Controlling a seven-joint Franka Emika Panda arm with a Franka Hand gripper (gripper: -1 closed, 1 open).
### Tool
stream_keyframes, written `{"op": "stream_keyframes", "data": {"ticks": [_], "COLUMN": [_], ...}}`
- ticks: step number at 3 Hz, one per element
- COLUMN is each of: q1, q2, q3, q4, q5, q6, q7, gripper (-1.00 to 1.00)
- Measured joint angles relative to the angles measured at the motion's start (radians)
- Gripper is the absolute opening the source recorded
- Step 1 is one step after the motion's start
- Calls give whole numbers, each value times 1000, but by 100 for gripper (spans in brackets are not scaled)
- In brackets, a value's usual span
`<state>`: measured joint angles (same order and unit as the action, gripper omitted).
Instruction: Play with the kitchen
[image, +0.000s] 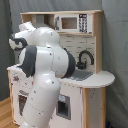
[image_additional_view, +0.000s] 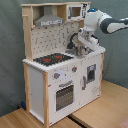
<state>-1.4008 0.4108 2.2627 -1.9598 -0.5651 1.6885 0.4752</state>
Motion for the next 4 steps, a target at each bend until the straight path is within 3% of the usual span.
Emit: {"op": "stream_keyframes", "data": {"ticks": [2, 3, 4], "q1": [-7, -82, -112], "q2": [104, 107, 106], "q3": [9, -10, -70], "q4": [-34, -65, -91], "q5": [-142, -178, -188], "q6": [7, 62, 136], "q7": [92, 98, 98], "gripper": [-100, -100, -100]}}
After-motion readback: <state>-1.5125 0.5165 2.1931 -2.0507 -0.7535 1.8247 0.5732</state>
